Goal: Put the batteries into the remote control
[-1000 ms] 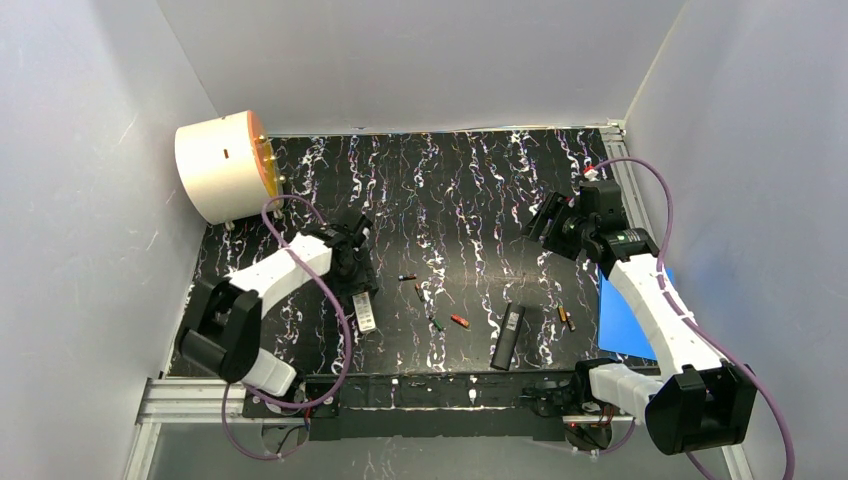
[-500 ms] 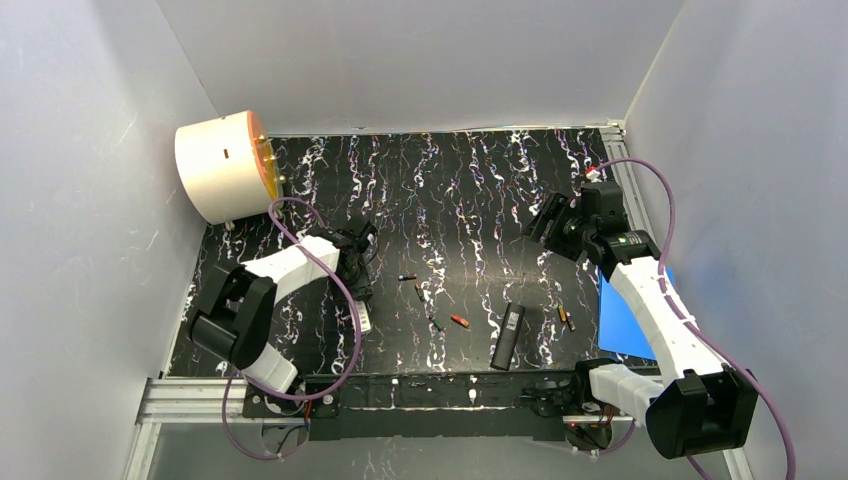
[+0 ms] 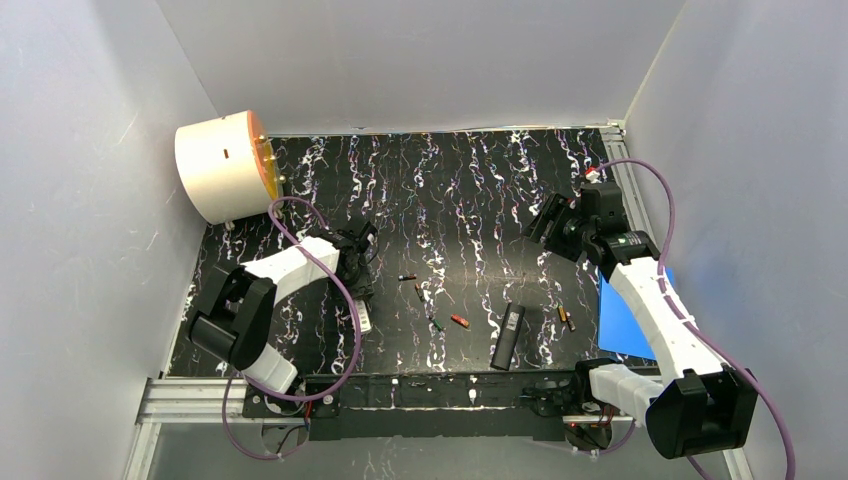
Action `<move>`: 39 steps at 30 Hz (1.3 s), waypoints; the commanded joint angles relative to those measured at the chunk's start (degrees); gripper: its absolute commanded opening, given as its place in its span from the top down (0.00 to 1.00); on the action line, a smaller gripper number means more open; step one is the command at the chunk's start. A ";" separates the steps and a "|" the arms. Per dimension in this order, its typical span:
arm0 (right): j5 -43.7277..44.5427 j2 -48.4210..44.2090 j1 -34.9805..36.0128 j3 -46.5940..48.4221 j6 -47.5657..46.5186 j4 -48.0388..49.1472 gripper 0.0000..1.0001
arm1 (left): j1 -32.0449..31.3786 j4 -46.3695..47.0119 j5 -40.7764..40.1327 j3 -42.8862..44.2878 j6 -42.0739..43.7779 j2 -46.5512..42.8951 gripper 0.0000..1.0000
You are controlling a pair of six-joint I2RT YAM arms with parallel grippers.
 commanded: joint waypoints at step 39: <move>-28.10 4.51 21.28 2.69 25.20 65.06 0.03 | -0.13 44.65 60.28 32.13 -11.76 -10.78 0.86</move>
